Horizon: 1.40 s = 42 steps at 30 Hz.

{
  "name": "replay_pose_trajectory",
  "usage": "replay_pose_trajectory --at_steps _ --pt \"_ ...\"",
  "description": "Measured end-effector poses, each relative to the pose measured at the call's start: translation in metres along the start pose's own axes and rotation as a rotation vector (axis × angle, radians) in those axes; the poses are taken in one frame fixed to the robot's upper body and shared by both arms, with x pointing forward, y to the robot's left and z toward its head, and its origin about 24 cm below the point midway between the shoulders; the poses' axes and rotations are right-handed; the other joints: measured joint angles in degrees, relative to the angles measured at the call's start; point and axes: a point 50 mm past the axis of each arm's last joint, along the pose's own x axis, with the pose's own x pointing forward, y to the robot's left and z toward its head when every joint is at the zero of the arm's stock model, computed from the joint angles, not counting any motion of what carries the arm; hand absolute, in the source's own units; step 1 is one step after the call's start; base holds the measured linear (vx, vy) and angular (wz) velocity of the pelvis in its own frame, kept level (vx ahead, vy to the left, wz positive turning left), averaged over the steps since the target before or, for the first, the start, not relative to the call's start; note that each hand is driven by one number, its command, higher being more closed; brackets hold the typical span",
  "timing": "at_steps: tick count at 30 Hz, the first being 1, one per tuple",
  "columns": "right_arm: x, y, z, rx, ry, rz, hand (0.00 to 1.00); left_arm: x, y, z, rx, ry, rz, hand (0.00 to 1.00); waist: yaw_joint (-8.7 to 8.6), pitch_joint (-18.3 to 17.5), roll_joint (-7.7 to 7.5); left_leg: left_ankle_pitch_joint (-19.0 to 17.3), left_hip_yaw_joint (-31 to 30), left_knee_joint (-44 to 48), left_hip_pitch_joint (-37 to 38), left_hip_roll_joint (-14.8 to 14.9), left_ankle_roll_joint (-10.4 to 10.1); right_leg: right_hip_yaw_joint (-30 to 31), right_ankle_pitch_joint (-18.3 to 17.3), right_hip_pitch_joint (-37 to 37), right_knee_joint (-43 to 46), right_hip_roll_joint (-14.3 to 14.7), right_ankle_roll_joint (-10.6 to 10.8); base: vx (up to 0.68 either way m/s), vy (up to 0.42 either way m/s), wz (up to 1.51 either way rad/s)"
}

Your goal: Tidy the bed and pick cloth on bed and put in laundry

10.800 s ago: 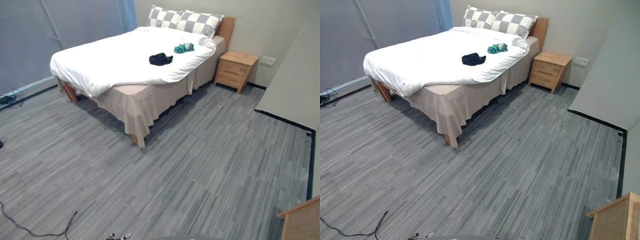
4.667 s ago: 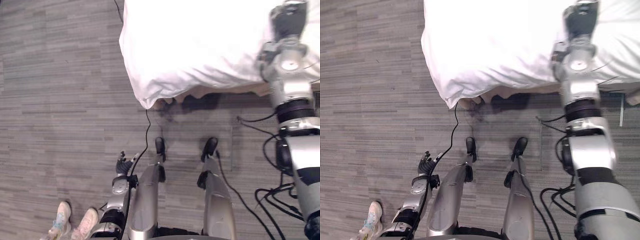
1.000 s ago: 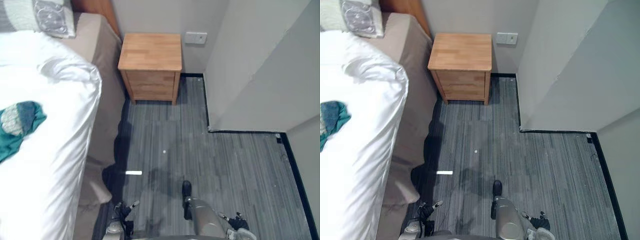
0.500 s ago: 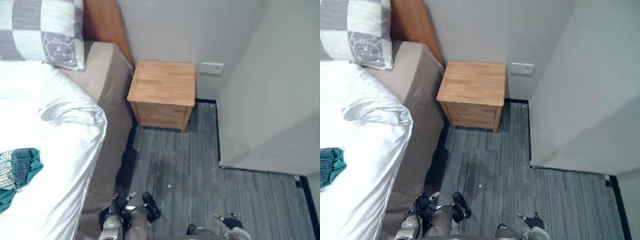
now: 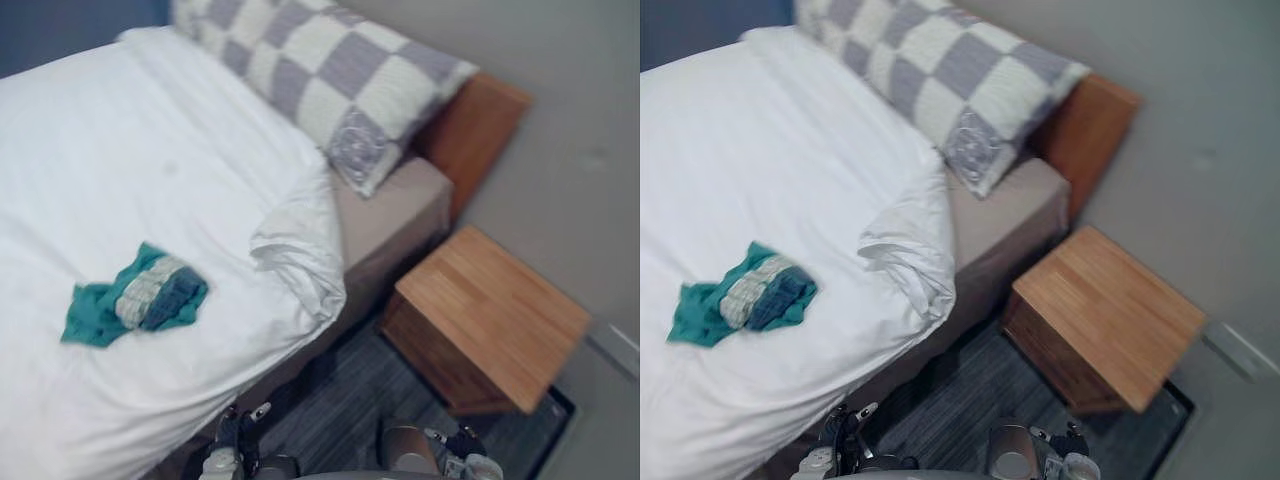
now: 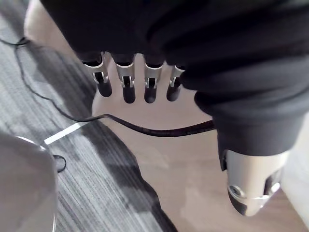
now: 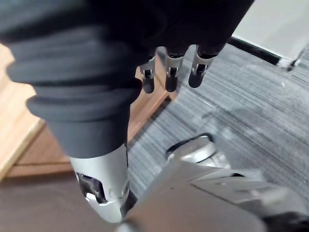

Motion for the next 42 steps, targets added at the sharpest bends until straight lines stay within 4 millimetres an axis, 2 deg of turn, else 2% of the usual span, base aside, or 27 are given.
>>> replay_pose_trajectory --at_steps 1,2,3,6,8,9,11,12,13,14,15,16,17,18,19,21,23,25,26,28,29,30,32,35,38,42 --pt "0.001 -0.011 0.001 0.014 0.001 -0.03 0.0 -0.002 -0.006 -0.003 -0.024 0.009 -0.018 0.0 0.92 -0.51 2.34 0.75 -1.07 0.34 -0.85 2.67 -1.59 -1.75 0.07 0.45 0.68 1.81 -0.76 0.2 -0.327 0.95" --pt "0.002 -0.013 0.002 0.022 -0.002 -0.04 0.0 -0.003 -0.007 -0.006 -0.052 0.02 -0.016 0.0 1.61 -0.73 3.12 1.51 -1.06 -0.12 -0.92 4.13 -2.79 -3.65 -0.89 1.23 0.73 2.79 -2.18 0.19 -0.357 0.93" --pt "0.002 -0.014 0.003 0.03 -0.006 -0.045 0.0 -0.004 -0.009 -0.009 -0.068 0.031 -0.016 0.0 1.39 -0.8 3.95 2.58 -1.33 -0.78 -0.15 5.87 -4.35 -6.33 -1.55 2.83 0.77 3.6 -3.23 0.11 -0.341 0.94" --pt "0.001 -0.017 -0.001 0.074 0.008 -0.057 0.0 -0.005 -0.012 -0.009 -0.104 0.032 -0.016 0.0 1.67 -1.33 4.07 6.34 -1.55 -3.47 0.24 8.19 -5.43 -11.65 -2.37 5.9 -0.31 4.6 -4.89 0.04 -0.272 0.82" --pt "0.001 -0.02 0.002 0.135 -0.004 -0.076 0.0 -0.006 -0.01 -0.01 -0.125 0.037 -0.004 0.0 1.5 -1.69 4.52 7.79 -0.07 -4.67 -0.74 8.77 -5.59 -14.2 -2.67 5.97 -1.01 4.25 -5.7 -0.06 -0.145 0.71" --pt "0.001 -0.023 0.002 0.176 -0.006 -0.094 0.0 -0.006 -0.009 -0.011 -0.136 0.042 0.002 0.0 1.45 -1.72 4.46 8.1 1.72 -4.77 -1.14 8.87 -5.38 -14.82 -2.69 5.92 -1.32 3.97 -5.78 -0.1 -0.042 0.59" --pt "-0.003 -0.034 0.007 0.31 -0.041 -0.182 0.0 -0.005 -0.007 -0.012 -0.15 0.047 0.011 0.0 1.41 -1.57 3.99 9.12 15.36 -4.38 -2.04 9.02 -3.47 -16.3 -3.16 5.83 -1.62 1.76 -5.52 -0.12 0.022 0.46" --pt "-0.004 -0.038 0.012 0.335 -0.07 -0.205 0.0 -0.006 -0.007 -0.013 -0.156 0.05 0.015 0.0 1.27 -1.46 3.7 9.22 18.42 -4.25 -2.0 9.1 -2.81 -16.31 -3.1 5.89 -1.86 1.23 -5.34 -0.12 0.063 0.17" --pt "-0.011 -0.05 0.026 0.357 -0.156 -0.26 0.0 -0.006 -0.004 -0.017 -0.169 0.061 0.029 0.0 1.25 -1.65 4.02 9.88 22.06 -4.59 -2.04 9.1 -2.21 -16.04 -2.12 6.2 -3.13 0.74 -4.47 -0.14 0.062 -0.09" --pt "-0.02 -0.061 0.046 0.366 -0.263 -0.308 0.0 -0.008 -0.002 -0.022 -0.169 0.076 0.036 0.0 1.09 -2.39 4.21 10.0 22.53 -6.18 -1.87 8.3 -2.0 -15.42 -1.12 6.38 -4.87 0.5 -4.16 -0.13 0.072 -0.14" --pt "-0.026 -0.068 0.058 0.375 -0.326 -0.34 0.0 -0.009 -0.001 -0.026 -0.168 0.085 0.04 0.0 0.54 -2.99 4.1 10.13 22.54 -7.36 -1.84 7.64 -1.61 -14.82 -0.54 6.45 -6.03 0.24 -3.93 -0.09 0.126 0.03" --pt "-0.042 -0.085 0.081 0.385 -0.458 -0.423 0.0 -0.011 0.001 -0.031 -0.161 0.095 0.046 0.0 -0.34 -3.64 4.02 10.58 22.35 -9.56 -1.73 6.39 -1.48 -14.38 0.39 7.1 -8.29 -0.41 -3.42 -0.02 0.133 0.19" --pt "-0.056 -0.1 0.097 0.374 -0.551 -0.502 0.0 -0.01 0.003 -0.031 -0.15 0.095 0.046 0.0 -0.42 -3.91 3.57 11.48 22.29 -11.41 -1.23 5.54 -1.26 -14.22 1.68 7.86 -10.0 -0.87 -3.55 0.0 0.125 0.23" --pt "-0.063 -0.107 0.105 0.362 -0.597 -0.541 0.0 -0.01 0.004 -0.03 -0.142 0.092 0.046 0.0 -0.39 -4.22 3.62 12.12 22.37 -12.45 -0.92 5.1 -1.39 -14.11 2.01 8.17 -10.69 -1.0 -3.33 0.0 0.076 0.23" --pt "-0.075 -0.117 0.12 0.312 -0.679 -0.607 0.0 -0.009 0.006 -0.029 -0.113 0.083 0.043 0.0 -0.32 -4.66 2.95 13.22 22.3 -14.51 -0.17 4.38 -1.26 -14.21 2.99 8.75 -11.75 -1.34 -3.51 0.01 0.068 0.17" --pt "-0.087 -0.12 0.146 0.244 -0.786 -0.645 0.0 -0.008 0.01 -0.027 -0.06 0.069 0.035 0.0 -0.21 -5.09 2.0 14.78 22.21 -16.44 0.6 3.83 -1.39 -14.34 3.74 8.94 -12.34 -1.52 -3.15 0.03 0.039 0.07" --pt "-0.101 -0.111 0.188 0.144 -0.944 -0.637 0.0 -0.007 0.011 -0.024 0.005 0.049 0.019 0.0 -0.22 -5.13 1.64 15.6 22.19 -17.61 1.29 3.5 -1.46 -14.36 4.12 9.0 -12.35 -1.56 -3.19 0.04 0.01 0.01" --pt "-0.111 -0.096 0.222 0.032 -1.065 -0.58 0.0 -0.007 0.01 -0.022 0.024 0.042 0.012 0.0 -0.12 -5.07 1.84 16.03 22.09 -18.34 1.59 3.28 -1.39 -14.51 4.14 9.0 -12.36 -1.52 -3.18 0.0 0.0 0.0" --pt "-0.114 -0.089 0.231 -0.001 -1.102 -0.555 0.0 -0.007 0.009 -0.022 0.028 0.04 0.011 0.0 -0.08 -4.99 1.94 16.15 21.97 -18.42 1.57 3.06 -1.46 -14.63 4.14 9.0 -12.37 -1.5 -3.18 0.02 -0.004 0.07" --pt "-0.13 -0.057 0.267 -0.14 -1.258 -0.451 0.0 -0.006 0.006 -0.018 0.057 0.025 -0.007 0.0 0.07 -4.56 2.38 16.63 20.54 -18.44 0.66 3.1 -1.49 -15.05 4.13 8.63 -12.38 -1.48 -3.17 0.01 -0.008 0.17" --pt "-0.135 -0.049 0.275 -0.168 -1.294 -0.425 0.0 -0.006 0.006 -0.017 0.059 0.021 -0.009 0.0 0.18 -4.36 2.45 16.72 20.33 -18.41 0.2 3.12 -1.48 -15.22 4.14 8.28 -12.32 -1.49 -3.19 -0.01 -0.016 0.36" --pt "-0.15 -0.026 0.297 -0.26 -1.404 -0.356 0.0 -0.004 0.005 -0.01 0.061 0.001 -0.011 0.0 0.53 -2.45 2.65 16.98 18.98 -18.01 -1.24 3.21 -1.42 -16.41 4.22 7.92 -12.24 -1.58 -3.3 -0.03 -0.012 0.33" --pt "-0.159 -0.014 0.307 -0.292 -1.454 -0.317 0.0 -0.002 0.005 -0.005 0.07 -0.013 -0.012 0.0 1.15 -1.51 2.62 17.08 18.58 -17.68 -2.49 3.37 -1.39 -16.88 4.3 6.99 -12.0 -1.55 -3.42 -0.04 -0.008 0.26" --pt "-0.181 0.021 0.334 -0.395 -1.576 -0.217 0.0 0.002 0.008 0.01 0.097 -0.056 -0.009 0.0 2.44 1.39 2.56 17.98 16.32 -16.06 -6.6 3.77 -1.2 -18.57 4.68 4.27 -11.62 -1.45 -3.91 -0.04 -0.027 0.34" --pt "-0.19 0.048 0.347 -0.5 -1.621 -0.147 0.0 0.005 0.01 0.02 0.102 -0.089 -0.003 0.0 3.36 4.31 2.85 18.5 14.77 -15.41 -8.94 3.83 -1.14 -19.75 4.73 3.1 -11.22 -1.54 -3.99 -0.01 -0.011 0.27" --pt "-0.193 0.073 0.351 -0.593 -1.636 -0.072 0.0 0.006 0.015 0.025 0.14 -0.108 0.003 0.0 4.62 7.13 3.19 18.53 13.26 -14.11 -12.13 3.84 -1.09 -20.83 4.95 1.25 -11.07 -1.66 -4.3 -0.02 0.007 0.21"
